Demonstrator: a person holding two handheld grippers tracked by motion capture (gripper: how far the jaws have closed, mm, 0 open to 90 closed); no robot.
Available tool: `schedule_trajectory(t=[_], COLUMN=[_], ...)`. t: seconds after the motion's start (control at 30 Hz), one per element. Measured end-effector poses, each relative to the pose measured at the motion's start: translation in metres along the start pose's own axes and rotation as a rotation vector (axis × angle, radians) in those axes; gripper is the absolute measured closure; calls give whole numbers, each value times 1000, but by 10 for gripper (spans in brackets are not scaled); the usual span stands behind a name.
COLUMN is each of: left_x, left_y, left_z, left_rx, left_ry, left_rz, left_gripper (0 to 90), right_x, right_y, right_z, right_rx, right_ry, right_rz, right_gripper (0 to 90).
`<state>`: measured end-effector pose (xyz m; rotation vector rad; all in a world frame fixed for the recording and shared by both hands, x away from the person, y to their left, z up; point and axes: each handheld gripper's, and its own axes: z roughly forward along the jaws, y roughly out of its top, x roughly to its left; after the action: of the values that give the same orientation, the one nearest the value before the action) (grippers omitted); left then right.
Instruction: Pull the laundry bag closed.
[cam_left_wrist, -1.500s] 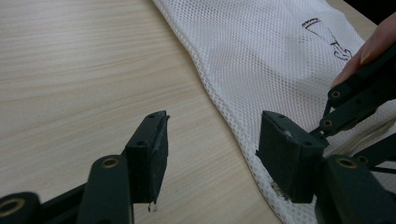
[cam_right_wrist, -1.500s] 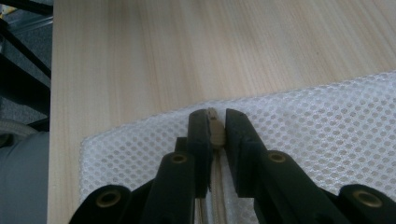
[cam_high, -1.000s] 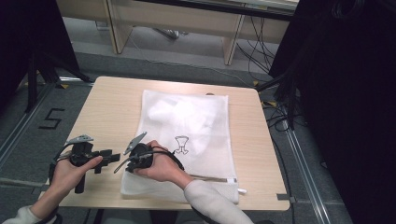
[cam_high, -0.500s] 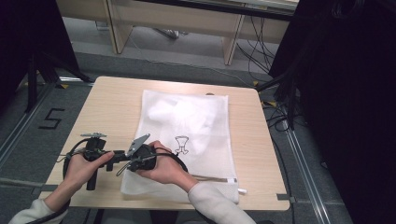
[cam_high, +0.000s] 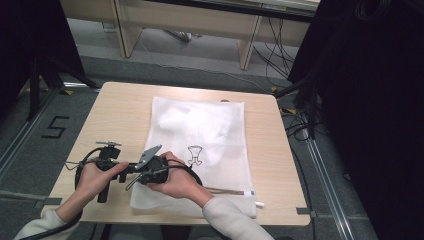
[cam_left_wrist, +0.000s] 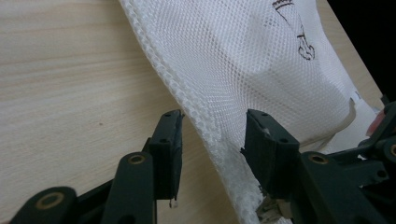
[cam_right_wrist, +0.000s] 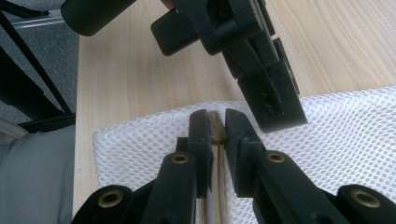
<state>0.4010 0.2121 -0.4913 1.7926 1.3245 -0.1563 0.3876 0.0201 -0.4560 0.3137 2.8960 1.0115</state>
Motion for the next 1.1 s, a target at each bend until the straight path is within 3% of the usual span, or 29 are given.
schedule_trajectory(t=[0.33,0.7,0.9,1.1], left_x=[-1,-9,-10,-10], left_y=[2,2,4,5], left_z=[2,4,4,1], left_rx=[22,22,29,29], left_ry=[8,42,27,3], left_rz=[-14,70,63,21], left_gripper=[686,827,833,804], right_x=[1,1,3,3], right_y=[0,1,0,1], right_z=[1,0,0,-1], right_rx=[-4,-1,-4,-9], right_ry=[-12,-24,-28,-39], right_rz=[-27,-39,-27,-43], right_gripper=[821,822,821,821])
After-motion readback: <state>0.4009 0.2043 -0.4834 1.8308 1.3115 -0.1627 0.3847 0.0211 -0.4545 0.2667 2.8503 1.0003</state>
